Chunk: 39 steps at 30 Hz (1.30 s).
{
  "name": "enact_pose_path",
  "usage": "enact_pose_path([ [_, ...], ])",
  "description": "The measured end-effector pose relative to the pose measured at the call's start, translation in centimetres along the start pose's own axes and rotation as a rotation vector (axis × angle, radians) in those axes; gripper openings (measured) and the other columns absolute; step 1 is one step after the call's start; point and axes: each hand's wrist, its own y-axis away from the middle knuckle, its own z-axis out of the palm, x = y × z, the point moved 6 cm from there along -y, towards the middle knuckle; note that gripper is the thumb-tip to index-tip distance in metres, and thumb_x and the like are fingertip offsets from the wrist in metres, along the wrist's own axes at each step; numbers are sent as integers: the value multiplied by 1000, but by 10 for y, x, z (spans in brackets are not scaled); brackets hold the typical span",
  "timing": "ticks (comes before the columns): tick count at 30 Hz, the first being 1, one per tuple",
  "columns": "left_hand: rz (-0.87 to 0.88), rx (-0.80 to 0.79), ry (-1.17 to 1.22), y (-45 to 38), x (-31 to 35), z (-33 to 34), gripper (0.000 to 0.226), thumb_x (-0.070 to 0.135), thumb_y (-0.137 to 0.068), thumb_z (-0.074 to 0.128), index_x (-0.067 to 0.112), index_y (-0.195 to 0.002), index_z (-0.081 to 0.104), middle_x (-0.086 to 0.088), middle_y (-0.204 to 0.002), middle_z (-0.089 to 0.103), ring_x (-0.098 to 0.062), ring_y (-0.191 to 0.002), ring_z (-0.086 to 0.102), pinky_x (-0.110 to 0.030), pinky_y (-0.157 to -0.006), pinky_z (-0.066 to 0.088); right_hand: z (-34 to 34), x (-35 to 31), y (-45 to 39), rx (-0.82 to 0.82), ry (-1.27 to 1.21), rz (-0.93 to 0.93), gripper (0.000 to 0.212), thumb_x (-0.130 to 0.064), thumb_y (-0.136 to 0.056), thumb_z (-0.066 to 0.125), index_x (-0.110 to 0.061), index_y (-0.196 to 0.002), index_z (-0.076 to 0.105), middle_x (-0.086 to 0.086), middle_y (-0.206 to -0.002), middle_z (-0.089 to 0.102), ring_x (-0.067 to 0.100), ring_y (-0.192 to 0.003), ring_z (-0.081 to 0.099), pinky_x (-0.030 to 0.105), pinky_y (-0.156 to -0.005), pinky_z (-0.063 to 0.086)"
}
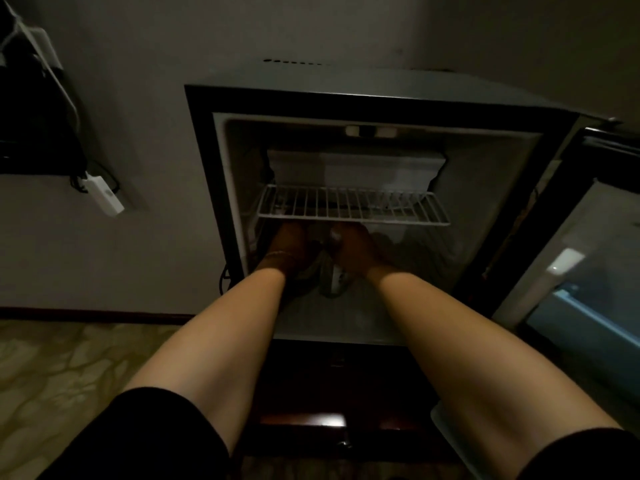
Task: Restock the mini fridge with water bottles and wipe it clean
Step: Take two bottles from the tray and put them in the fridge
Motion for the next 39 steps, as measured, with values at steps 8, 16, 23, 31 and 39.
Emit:
enact_pose_path([
  [8, -39, -264, -245, 49, 28, -22, 66, 64, -88, 53, 32, -145, 42, -5, -156, 33, -32, -138, 36, -43, -116, 29, -11, -16, 28, -263, 220, 207, 59, -44, -77, 75, -38, -131, 53, 2, -142, 48, 32, -126, 50, 48, -103, 47],
  [16, -45, -281, -392, 117, 73, -70, 53, 52, -89, 56, 23, -133, 52, -7, -133, 50, -30, -122, 47, -46, -102, 44, -84, -78, 128, -253, 336, 212, 60, -43, -91, 63, -25, -145, 44, 11, -148, 40, 33, -133, 43, 48, -107, 43],
  [23, -28, -223, -428, 195, 123, -86, 54, 56, -88, 54, 27, -135, 51, -4, -136, 48, -28, -123, 46, -46, -101, 45, -127, -100, 204, -250, 365, 97, 61, -47, -91, 62, -25, -145, 42, 6, -143, 36, 29, -131, 41, 46, -107, 42],
  [31, -100, -159, -395, 324, 200, -61, 51, 55, -87, 55, 24, -129, 53, -5, -130, 48, -28, -122, 46, -48, -99, 45, -180, -108, 326, -240, 347, -85, 62, -44, -88, 65, -20, -142, 45, 7, -137, 43, 27, -126, 48, 44, -106, 44],
  [39, -77, -99, -377, 423, 263, -37, 45, 53, -87, 55, 23, -121, 56, -4, -123, 51, -26, -116, 49, -46, -95, 47, -232, -96, 442, -221, 325, -123, 61, -38, -90, 64, -17, -144, 44, 8, -138, 43, 26, -127, 46, 41, -106, 42],
])
